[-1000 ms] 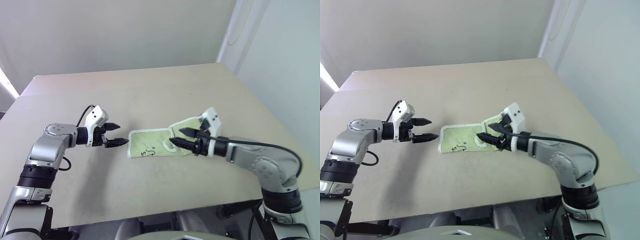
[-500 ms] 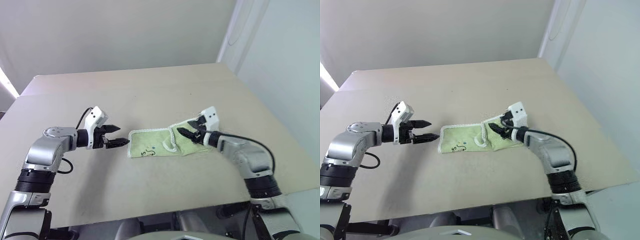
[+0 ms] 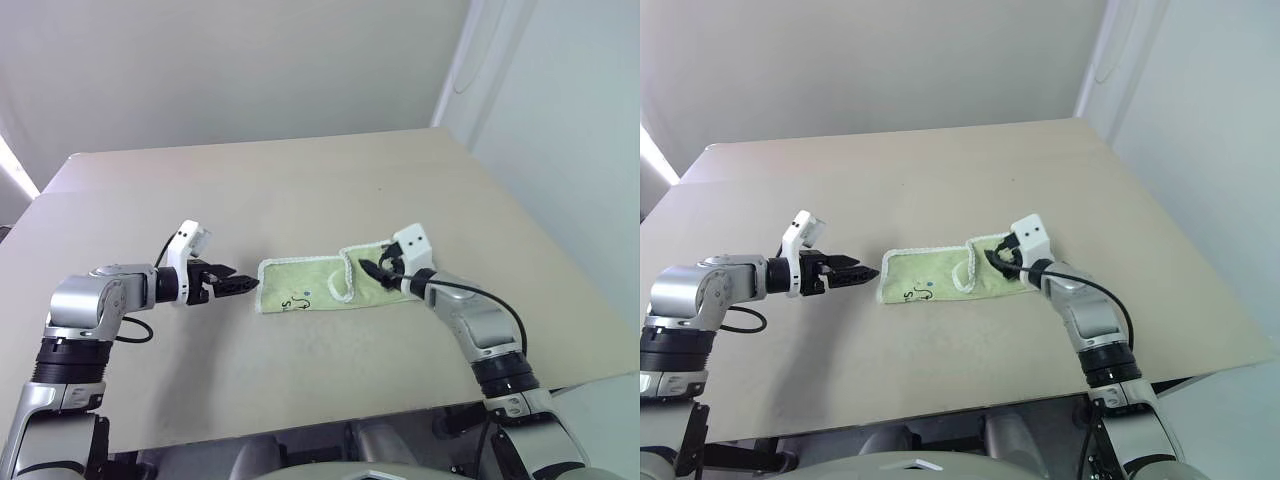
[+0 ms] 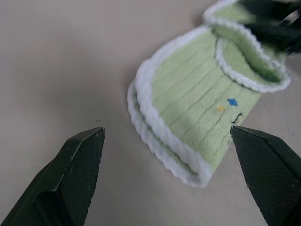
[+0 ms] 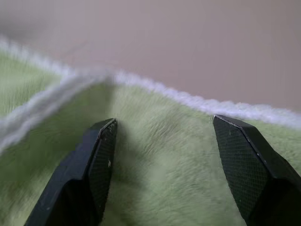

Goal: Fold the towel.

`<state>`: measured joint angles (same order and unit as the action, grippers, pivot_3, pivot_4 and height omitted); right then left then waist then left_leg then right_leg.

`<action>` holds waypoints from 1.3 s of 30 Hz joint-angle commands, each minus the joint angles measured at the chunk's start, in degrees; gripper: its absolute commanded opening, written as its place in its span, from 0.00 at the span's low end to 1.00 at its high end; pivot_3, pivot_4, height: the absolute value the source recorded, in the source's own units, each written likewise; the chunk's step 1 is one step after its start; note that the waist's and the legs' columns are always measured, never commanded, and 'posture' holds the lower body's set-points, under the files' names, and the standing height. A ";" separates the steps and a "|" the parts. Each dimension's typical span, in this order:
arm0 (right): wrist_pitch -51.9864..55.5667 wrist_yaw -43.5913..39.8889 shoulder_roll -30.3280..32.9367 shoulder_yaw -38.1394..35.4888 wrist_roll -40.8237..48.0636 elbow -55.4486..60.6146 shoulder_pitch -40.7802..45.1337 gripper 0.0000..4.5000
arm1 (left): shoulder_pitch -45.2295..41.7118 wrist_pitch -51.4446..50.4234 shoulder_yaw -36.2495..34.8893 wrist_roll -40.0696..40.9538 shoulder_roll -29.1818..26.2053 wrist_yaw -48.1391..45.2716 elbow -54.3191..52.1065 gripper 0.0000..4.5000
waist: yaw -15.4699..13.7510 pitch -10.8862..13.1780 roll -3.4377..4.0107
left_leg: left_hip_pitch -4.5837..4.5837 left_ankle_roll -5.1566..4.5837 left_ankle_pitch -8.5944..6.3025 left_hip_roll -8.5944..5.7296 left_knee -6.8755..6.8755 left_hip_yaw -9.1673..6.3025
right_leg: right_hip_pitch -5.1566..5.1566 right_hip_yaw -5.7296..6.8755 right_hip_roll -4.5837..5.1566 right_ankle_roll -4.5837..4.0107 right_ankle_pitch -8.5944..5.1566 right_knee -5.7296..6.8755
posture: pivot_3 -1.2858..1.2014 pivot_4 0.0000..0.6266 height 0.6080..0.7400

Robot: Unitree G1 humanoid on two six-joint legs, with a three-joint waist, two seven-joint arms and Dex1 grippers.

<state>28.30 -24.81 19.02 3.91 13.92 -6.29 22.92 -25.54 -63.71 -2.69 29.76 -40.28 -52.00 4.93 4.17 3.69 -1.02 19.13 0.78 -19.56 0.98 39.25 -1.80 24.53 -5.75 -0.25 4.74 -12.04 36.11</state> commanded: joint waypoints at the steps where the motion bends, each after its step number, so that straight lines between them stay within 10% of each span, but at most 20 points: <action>1: 3.50 0.43 -0.84 -3.18 3.32 6.99 2.41 0.75 | -4.63 -5.99 -1.59 2.52 0.88 1.02 3.28 1.00 | 0.03 0.00 0.00 | 0.00 0.00 0.00 0.00 -0.02 0.00 | 0.02 0.00 -0.01 0.00 0.00 0.00 | 0.52 0.00 0.79; 20: 20.62 2.91 -0.64 -7.31 12.10 22.39 0.89 0.75 | -11.59 -17.41 6.50 0.62 8.37 8.44 10.92 1.00 | -0.19 -0.15 0.24 | 0.02 0.02 0.01 -0.03 -0.03 -0.04 | 0.00 0.01 -0.01 -0.04 -0.02 0.00 | 0.52 0.00 0.79; 34: 20.44 5.04 -1.15 -7.61 12.01 23.19 -0.37 0.77 | -11.57 -14.09 7.68 1.58 8.57 4.93 9.45 0.01 | -0.06 -0.16 0.27 | 0.19 0.04 0.01 -0.04 -0.05 -0.06 | 0.14 0.01 0.00 -0.03 -0.02 -0.06 | 0.52 0.00 0.79; 39: 20.45 5.30 -1.41 -8.09 12.52 23.68 -0.77 0.77 | -12.75 -13.56 7.24 1.40 5.76 2.91 10.93 0.01 | 0.00 -0.15 0.27 | 0.17 0.03 0.01 -0.04 -0.05 -0.06 | 0.14 0.00 -0.01 -0.03 -0.03 -0.04 | 0.52 0.00 0.79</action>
<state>49.62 -19.57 17.99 -3.08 25.61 14.40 21.60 -36.65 -77.87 5.44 30.66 -33.07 -47.95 16.12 4.17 3.54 -0.75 19.30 0.81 -19.55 0.94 39.20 -1.86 24.67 -5.75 -0.26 4.71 -12.07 36.07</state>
